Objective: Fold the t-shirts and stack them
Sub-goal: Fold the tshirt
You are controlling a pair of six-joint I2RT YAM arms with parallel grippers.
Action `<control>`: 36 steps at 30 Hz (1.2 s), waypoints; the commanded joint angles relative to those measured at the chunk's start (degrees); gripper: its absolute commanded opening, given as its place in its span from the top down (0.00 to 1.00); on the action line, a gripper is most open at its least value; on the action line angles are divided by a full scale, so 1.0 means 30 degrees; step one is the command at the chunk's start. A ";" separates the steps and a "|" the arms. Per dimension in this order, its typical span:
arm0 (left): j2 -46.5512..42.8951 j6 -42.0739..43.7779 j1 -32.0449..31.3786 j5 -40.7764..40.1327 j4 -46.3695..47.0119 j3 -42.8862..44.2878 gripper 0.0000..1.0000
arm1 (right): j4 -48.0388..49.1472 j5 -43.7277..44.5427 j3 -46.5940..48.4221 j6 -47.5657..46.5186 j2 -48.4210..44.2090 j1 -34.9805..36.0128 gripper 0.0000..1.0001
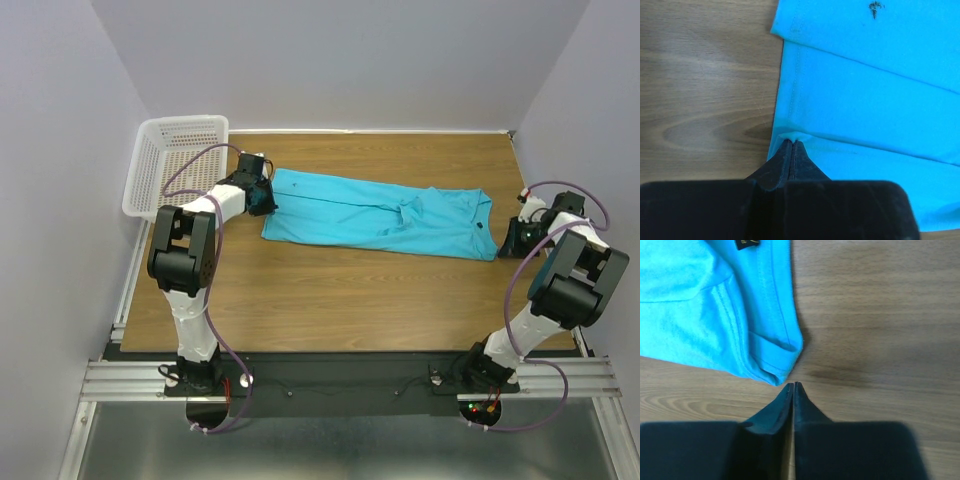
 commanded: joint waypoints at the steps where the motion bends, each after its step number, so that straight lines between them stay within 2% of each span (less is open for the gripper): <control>1: -0.0444 -0.0132 0.0148 0.0597 0.0429 0.0151 1.00 | 0.0417 -0.1493 -0.0091 -0.0955 -0.0921 -0.0149 0.81; 3: -0.0473 -0.0132 0.0148 0.0714 0.0429 0.0122 1.00 | 0.0271 -0.2667 -0.0062 -0.1161 -0.0951 -0.0149 0.73; 11: -0.0678 -0.0132 0.0148 0.0891 0.0604 -0.0229 1.00 | -0.0227 -0.3344 0.0874 -0.1454 0.0394 0.0466 0.64; 19: -0.0532 -0.0132 0.0148 0.1154 0.0751 -0.0201 1.00 | -0.0227 -0.3373 0.1666 -0.0898 0.1275 0.1080 0.63; 28: -0.0590 -0.0132 0.0148 0.1212 0.0781 -0.0171 1.00 | -0.0256 -0.3344 0.1140 -0.0926 0.1159 0.1374 0.65; 36: -0.0531 -0.0161 0.0148 0.1183 0.0810 -0.0230 1.00 | -0.0315 -0.2671 0.0612 -0.1044 0.1304 0.1375 0.73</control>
